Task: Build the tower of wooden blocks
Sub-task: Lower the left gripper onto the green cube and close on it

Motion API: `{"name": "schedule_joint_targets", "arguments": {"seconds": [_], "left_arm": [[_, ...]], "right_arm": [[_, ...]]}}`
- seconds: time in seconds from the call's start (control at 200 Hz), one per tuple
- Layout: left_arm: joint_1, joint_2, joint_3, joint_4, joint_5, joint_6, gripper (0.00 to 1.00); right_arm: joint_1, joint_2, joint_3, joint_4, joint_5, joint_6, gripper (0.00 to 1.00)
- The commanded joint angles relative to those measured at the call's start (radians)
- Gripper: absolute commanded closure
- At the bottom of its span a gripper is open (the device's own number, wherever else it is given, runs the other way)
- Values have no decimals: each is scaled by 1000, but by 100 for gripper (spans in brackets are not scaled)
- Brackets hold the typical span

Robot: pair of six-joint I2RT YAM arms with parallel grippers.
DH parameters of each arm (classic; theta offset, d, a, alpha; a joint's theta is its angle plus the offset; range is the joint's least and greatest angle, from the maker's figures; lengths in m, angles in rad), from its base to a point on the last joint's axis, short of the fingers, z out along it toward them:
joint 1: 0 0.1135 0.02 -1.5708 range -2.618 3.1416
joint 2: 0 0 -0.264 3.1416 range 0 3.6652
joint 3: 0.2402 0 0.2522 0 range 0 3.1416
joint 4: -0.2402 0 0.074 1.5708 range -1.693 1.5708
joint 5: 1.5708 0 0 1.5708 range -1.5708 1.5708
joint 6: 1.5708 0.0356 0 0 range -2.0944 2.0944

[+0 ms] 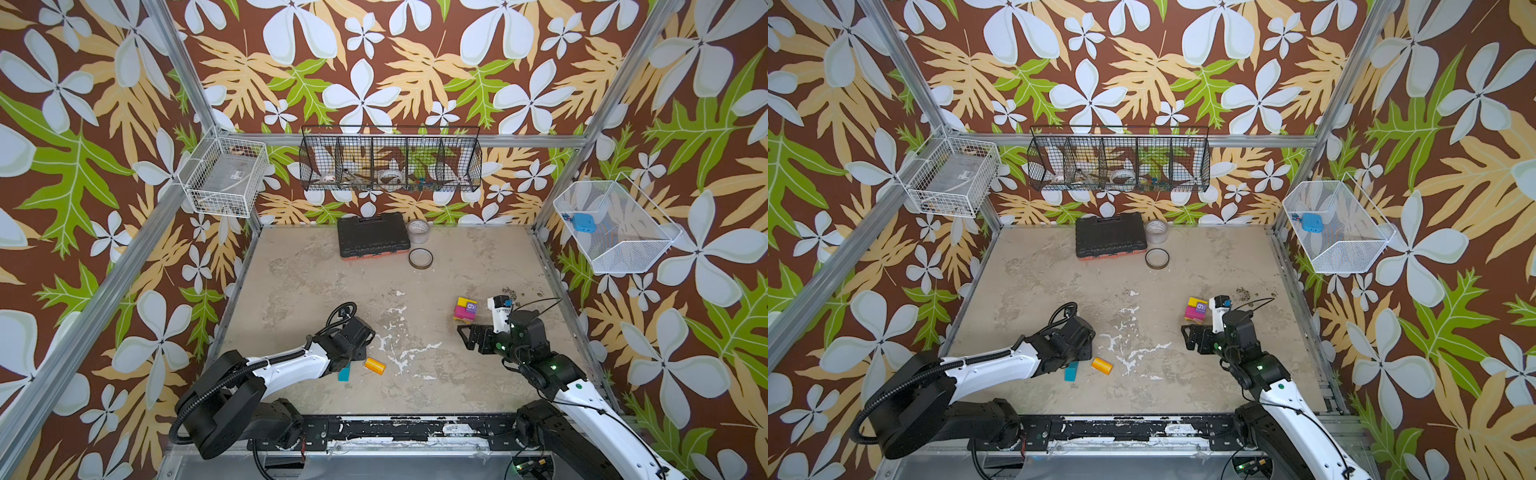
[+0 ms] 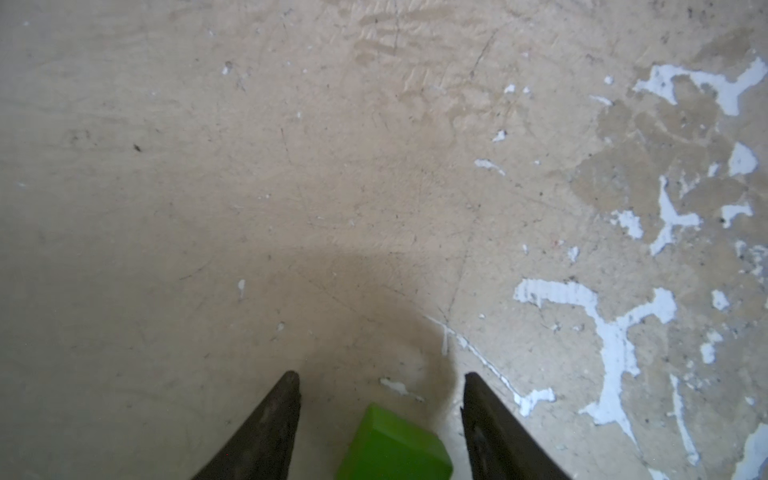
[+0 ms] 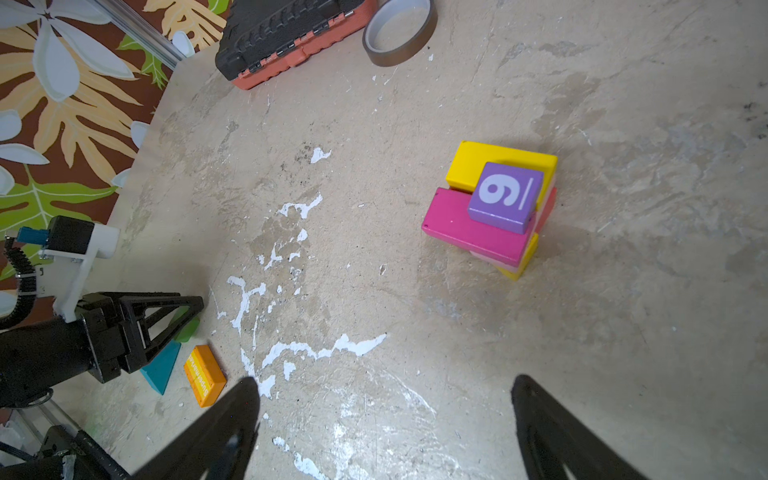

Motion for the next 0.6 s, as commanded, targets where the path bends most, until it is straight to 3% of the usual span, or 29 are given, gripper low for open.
{"name": "schedule_joint_targets", "arguments": {"seconds": [0.0,0.175,0.366,0.596], "left_arm": [[-20,8,8,-52,32,-17,38],[-57,20,29,-66,18,-18,39],[-90,79,55,-65,14,-14,49],[-150,134,104,-101,-30,-22,50]], "right_arm": [[1,2,-3,10,-10,-11,6],[1,7,-3,13,-10,-13,6],[0,11,-2,11,-3,-12,6],[1,15,-1,11,4,-11,5]]}}
